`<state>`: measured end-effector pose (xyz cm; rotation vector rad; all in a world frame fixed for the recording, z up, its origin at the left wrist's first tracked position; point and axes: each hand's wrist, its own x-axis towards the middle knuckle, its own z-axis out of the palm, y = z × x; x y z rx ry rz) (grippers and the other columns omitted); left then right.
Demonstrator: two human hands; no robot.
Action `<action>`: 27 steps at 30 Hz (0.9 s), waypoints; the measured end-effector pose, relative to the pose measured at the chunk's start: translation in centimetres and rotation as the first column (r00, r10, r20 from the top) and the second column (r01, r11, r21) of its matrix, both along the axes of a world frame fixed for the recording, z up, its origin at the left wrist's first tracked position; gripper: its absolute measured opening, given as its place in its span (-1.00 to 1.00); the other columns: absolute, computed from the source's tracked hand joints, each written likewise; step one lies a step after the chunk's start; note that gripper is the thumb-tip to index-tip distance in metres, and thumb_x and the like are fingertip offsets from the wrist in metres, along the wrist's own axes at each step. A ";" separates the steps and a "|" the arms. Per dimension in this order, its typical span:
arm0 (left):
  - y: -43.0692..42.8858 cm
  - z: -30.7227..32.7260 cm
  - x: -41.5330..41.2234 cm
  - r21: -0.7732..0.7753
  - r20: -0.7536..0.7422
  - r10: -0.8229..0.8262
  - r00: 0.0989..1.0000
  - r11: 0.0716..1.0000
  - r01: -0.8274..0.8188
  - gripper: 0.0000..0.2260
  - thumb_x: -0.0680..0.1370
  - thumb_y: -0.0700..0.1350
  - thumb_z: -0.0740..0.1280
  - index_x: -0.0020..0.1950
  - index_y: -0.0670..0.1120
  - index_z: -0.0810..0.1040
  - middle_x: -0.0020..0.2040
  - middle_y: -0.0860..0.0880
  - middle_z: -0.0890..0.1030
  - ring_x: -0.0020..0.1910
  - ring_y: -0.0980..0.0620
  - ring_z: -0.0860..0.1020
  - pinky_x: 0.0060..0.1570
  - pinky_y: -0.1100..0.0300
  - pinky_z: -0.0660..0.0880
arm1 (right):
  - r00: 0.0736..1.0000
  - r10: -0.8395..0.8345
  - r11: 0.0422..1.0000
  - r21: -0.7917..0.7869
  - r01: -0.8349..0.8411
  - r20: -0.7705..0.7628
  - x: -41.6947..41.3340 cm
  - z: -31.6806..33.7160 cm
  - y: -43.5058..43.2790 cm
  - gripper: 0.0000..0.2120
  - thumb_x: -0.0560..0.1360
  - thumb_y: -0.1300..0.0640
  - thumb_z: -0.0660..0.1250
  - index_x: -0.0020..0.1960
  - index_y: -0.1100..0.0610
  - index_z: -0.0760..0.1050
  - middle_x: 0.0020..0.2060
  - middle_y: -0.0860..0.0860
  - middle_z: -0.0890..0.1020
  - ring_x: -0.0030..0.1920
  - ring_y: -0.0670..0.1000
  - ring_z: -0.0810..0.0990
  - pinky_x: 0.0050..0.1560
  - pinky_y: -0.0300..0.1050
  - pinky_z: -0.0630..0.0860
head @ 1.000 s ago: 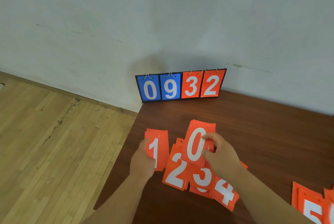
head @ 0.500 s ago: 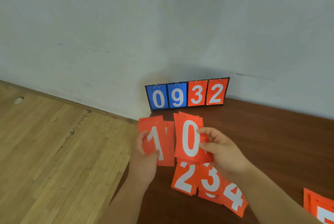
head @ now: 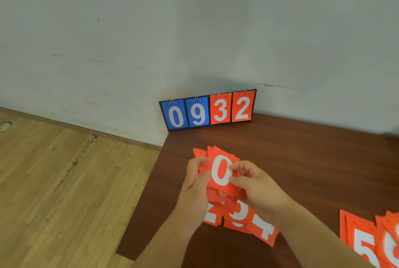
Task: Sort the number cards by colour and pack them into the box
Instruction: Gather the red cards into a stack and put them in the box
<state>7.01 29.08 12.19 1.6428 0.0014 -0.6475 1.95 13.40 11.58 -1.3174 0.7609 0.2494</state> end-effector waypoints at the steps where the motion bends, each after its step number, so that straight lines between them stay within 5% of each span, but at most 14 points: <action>1: -0.2 -0.2 0.1 0.015 0.006 -0.033 0.999 0.999 0.033 -0.81 0.68 0.05 0.20 0.14 0.40 0.38 0.23 0.08 0.55 0.17 -0.09 0.61 0.02 0.02 0.67 | 0.999 -0.040 0.999 0.014 0.040 -0.011 0.0 -0.1 -0.2 -0.78 0.55 0.27 0.38 0.13 0.02 0.57 0.07 0.08 0.69 0.01 0.16 0.72 0.15 0.30 0.59; 8: -1.3 -1.5 1.0 0.111 0.113 -0.244 0.963 0.966 0.232 -0.62 0.66 -0.15 0.24 0.20 0.39 0.35 0.20 0.23 0.49 0.19 0.12 0.53 0.14 0.09 0.62 | 0.986 -0.151 0.975 0.155 0.159 -0.063 -0.4 -0.7 -1.9 -0.75 0.52 0.34 0.41 0.14 0.09 0.59 0.09 0.09 0.69 0.06 0.16 0.70 0.04 0.15 0.67; 12: -1.6 -3.2 2.3 0.152 0.101 -0.238 0.966 0.963 0.222 -0.68 0.66 -0.08 0.22 0.23 0.36 0.36 0.19 0.17 0.54 0.14 0.10 0.59 0.09 0.04 0.64 | 0.985 -0.172 0.984 -0.051 0.171 -0.020 -0.4 -1.0 -2.6 -0.74 0.53 0.32 0.41 0.10 0.01 0.58 0.06 0.02 0.68 0.01 0.07 0.70 0.00 0.07 0.68; 14: -1.4 -5.7 3.3 0.338 0.123 -0.180 0.976 0.932 0.129 -0.69 0.64 0.02 0.28 0.33 0.29 0.34 0.20 0.12 0.53 0.12 0.08 0.59 0.09 0.01 0.64 | 0.987 -0.156 0.961 -0.234 0.146 -0.024 -0.4 -1.1 -3.6 -0.75 0.55 0.25 0.39 0.08 -0.08 0.54 0.07 -0.08 0.61 -0.05 -0.02 0.65 -0.17 -0.11 0.67; 18: -1.3 -11.3 3.1 0.721 0.009 -0.222 0.975 0.677 0.147 -0.32 0.52 0.11 0.43 0.55 0.11 0.18 0.45 -0.04 0.35 0.36 -0.08 0.44 0.24 0.00 0.53 | 0.983 -0.178 0.896 -0.422 0.142 -0.046 -0.5 -2.2 -5.4 -0.77 0.57 0.19 0.37 0.09 -0.13 0.48 0.15 -0.10 0.53 0.02 -0.05 0.59 -0.23 -0.22 0.58; 22: -2.4 -14.3 0.9 0.869 -0.042 -0.369 0.928 0.445 0.216 -0.12 0.46 0.11 0.46 0.58 0.13 -0.06 0.50 -0.07 0.17 0.44 -0.17 0.24 0.33 -0.07 0.41 | 0.985 -0.143 0.878 -0.471 0.080 -0.099 -0.5 -2.9 -5.7 -0.76 0.57 0.17 0.38 0.08 -0.16 0.47 0.19 -0.09 0.54 0.11 0.00 0.60 -0.17 -0.18 0.62; 27: -2.3 -15.4 0.4 0.830 0.017 -0.316 0.949 0.534 0.163 -0.10 0.47 -0.03 0.50 0.57 0.19 -0.08 0.48 -0.07 0.12 0.41 -0.14 0.28 0.30 0.00 0.47 | 0.984 -0.126 0.876 -0.479 0.050 -0.127 -0.6 -3.6 -5.9 -0.76 0.56 0.15 0.39 0.04 -0.18 0.47 0.18 -0.09 0.56 0.07 -0.02 0.61 -0.13 -0.12 0.65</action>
